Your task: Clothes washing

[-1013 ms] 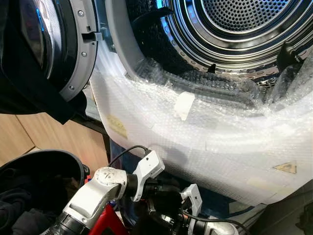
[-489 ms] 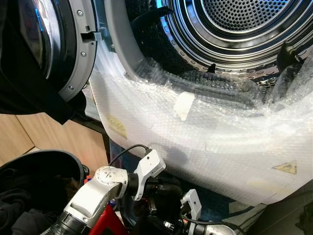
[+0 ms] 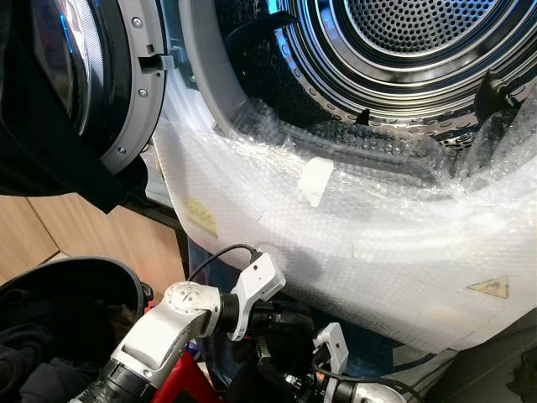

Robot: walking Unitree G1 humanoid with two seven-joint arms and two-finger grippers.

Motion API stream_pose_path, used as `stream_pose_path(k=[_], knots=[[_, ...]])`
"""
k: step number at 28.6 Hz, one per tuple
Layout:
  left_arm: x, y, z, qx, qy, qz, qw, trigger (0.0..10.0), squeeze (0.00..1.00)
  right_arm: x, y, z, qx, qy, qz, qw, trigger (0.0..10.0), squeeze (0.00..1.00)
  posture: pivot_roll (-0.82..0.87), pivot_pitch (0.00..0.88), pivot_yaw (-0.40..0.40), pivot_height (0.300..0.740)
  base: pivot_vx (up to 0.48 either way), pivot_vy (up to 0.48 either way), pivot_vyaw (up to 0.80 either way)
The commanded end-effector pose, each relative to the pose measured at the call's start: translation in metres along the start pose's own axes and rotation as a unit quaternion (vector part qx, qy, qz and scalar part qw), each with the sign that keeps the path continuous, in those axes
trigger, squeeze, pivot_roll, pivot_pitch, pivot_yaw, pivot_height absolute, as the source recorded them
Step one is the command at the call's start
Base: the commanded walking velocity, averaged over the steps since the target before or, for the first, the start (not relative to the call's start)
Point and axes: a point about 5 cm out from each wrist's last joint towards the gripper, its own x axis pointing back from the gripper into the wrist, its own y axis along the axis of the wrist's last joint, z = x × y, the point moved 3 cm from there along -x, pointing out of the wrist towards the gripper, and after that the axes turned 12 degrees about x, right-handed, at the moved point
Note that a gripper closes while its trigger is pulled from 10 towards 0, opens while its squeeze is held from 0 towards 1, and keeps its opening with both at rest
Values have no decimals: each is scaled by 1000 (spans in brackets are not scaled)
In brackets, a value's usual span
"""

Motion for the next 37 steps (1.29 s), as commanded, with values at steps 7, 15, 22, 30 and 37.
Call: stream_pose_path(k=[7, 15, 22, 30, 37], knots=[[0, 23, -8, -29, -18, -32, 999, 0, 0, 3, -5, -3, -6, -7, 5, 1000, 0, 0, 40, 18, -43, 740, 0, 0, 0], [6, 23, -8, -28, -13, -34, 999, 0, 0, 7, 1, -12, -26, -32, -22, 999, 0, 0, 43, 19, -43, 740, 0, 0, 0], [6, 26, -7, -32, -7, -40, 999, 0, 0, 7, 4, -15, -34, -41, -33, 998, 0, 0, 41, 18, -39, 740, 0, 0, 0], [10, 21, -5, -33, -1, -31, 999, 0, 0, 7, 4, -14, -38, -42, -40, 998, 0, 0, 36, 0, -32, 740, 0, 0, 0], [11, 21, -7, -37, -5, -28, 999, 0, 0, 6, 1, -12, -43, -44, -42, 997, 0, 0, 31, 0, -22, 740, 0, 0, 0]])
